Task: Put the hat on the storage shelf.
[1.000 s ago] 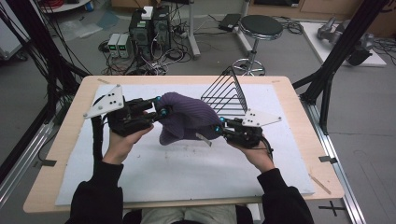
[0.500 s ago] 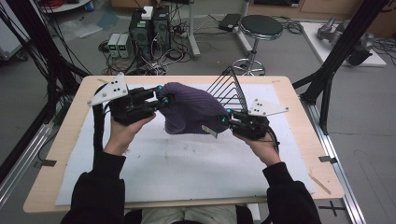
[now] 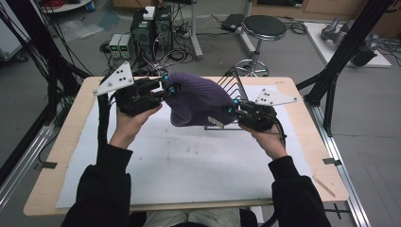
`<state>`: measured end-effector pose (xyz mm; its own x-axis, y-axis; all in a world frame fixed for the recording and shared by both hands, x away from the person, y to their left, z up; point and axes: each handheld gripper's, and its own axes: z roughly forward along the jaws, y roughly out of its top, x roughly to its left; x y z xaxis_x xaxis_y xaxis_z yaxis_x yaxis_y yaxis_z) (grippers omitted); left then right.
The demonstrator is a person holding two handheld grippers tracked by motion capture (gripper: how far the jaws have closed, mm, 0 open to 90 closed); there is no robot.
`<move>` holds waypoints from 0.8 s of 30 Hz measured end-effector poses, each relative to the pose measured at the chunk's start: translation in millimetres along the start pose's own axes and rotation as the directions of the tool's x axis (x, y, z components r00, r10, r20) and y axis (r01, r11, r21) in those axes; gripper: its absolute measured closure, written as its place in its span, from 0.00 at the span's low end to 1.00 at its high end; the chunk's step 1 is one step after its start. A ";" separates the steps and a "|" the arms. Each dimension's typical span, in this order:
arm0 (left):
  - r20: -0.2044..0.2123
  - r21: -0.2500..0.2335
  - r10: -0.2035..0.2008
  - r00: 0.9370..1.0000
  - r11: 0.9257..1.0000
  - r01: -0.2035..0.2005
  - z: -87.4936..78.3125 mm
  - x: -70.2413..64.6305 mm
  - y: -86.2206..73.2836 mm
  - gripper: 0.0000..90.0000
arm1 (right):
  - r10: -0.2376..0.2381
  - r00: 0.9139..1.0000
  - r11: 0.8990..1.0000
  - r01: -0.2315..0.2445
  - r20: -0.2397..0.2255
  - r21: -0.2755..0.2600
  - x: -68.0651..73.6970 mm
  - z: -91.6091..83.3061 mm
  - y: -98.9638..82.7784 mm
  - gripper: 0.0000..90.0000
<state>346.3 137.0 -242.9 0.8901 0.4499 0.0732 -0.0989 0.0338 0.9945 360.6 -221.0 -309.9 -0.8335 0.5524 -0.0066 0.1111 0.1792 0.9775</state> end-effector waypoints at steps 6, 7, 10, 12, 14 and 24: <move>-0.013 0.002 0.003 1.000 1.000 -0.003 2.6 3.6 2.5 0.85 | 0.001 1.000 1.000 -0.001 0.010 -0.003 -3.6 3.2 2.8 0.90; -0.016 0.002 0.003 1.000 1.000 -0.003 3.2 3.9 3.1 0.85 | 0.006 1.000 1.000 -0.006 0.016 -0.002 -4.2 3.4 3.4 0.90; -0.024 0.002 0.009 1.000 1.000 -0.009 4.9 4.5 4.6 0.85 | 0.013 0.999 1.000 -0.012 0.030 -0.012 -8.0 4.3 6.8 0.90; -0.029 0.004 0.012 0.999 1.000 -0.012 6.5 4.4 5.0 0.85 | 0.028 0.999 0.999 -0.027 0.039 -0.020 -11.2 4.6 8.8 0.90; -0.035 0.006 0.015 0.999 1.000 -0.015 8.7 4.4 5.5 0.85 | 0.024 0.998 1.000 -0.023 0.053 -0.019 -13.5 4.9 10.6 0.90; -0.057 -0.001 0.030 0.998 1.000 -0.030 28.7 9.8 13.7 0.85 | 0.041 0.992 0.999 -0.039 0.120 -0.014 -29.9 10.7 21.2 0.90</move>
<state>366.4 116.3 -226.3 0.8597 0.5011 0.0986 -0.1260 0.0210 0.9918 393.6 -224.9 -291.2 -0.7575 0.6528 0.0080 0.1361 0.1460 0.9799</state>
